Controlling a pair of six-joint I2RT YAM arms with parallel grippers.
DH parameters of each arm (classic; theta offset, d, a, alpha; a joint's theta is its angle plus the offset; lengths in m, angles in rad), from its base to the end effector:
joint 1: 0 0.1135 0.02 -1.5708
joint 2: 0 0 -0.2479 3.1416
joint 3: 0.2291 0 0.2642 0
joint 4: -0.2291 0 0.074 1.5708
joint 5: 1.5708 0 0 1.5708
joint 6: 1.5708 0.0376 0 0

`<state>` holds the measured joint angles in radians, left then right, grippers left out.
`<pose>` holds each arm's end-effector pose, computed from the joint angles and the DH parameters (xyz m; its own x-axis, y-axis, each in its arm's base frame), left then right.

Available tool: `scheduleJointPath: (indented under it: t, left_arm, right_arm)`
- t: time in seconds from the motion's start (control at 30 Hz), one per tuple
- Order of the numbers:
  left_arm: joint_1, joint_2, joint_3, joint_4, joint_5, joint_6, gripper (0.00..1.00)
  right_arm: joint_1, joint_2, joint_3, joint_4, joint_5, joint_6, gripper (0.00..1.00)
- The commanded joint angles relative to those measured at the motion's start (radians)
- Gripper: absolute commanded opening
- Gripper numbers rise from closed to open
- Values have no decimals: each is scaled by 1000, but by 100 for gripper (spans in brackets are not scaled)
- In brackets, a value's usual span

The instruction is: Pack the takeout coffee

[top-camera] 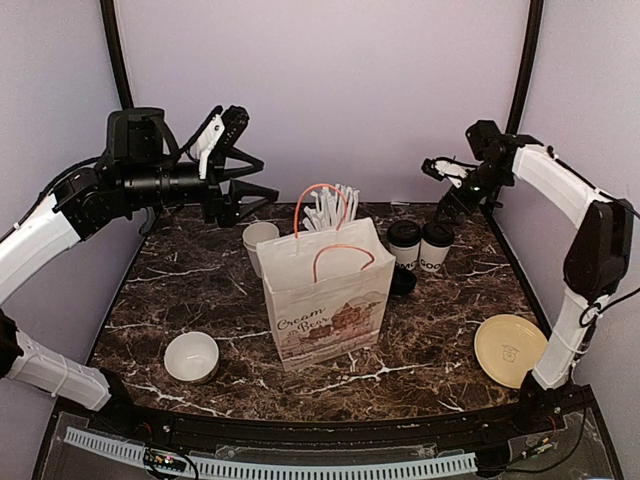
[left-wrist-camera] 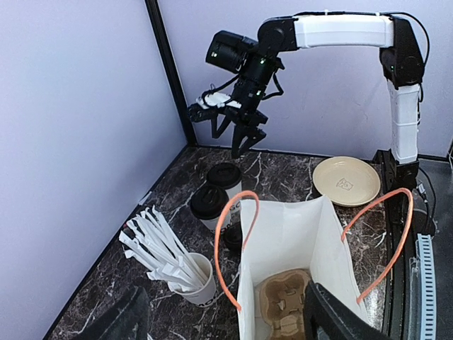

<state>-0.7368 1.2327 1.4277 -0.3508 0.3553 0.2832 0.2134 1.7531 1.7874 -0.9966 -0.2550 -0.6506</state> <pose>0.2034 -0.2022 0.4391 0.1368 0.2296 -0.9636 0.8814 0.4158 0.2242 0.3724 0.0904 0.3355 -0.4286 -0.6926 -0.5802 -0.7609 0.6230 -0.1815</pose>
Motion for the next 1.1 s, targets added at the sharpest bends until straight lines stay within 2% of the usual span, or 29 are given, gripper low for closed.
scheduleJointPath:
  t: [0.0,0.3,0.67,1.07]
  left_arm:
    - [2,-22,-58,64,-2,23,77]
    - [1,-33,-113,72,-1,31,77]
    - [1,-27,-135,78,9,32,77]
    - [1,-13,-135,72,8,37,77]
  right_arm:
    - [3,74,64,1,143,12,91]
    - [3,222,176,-55,201,68,92]
    - [3,335,264,-127,174,80,92]
    - [3,390,274,-159,176,80,84]
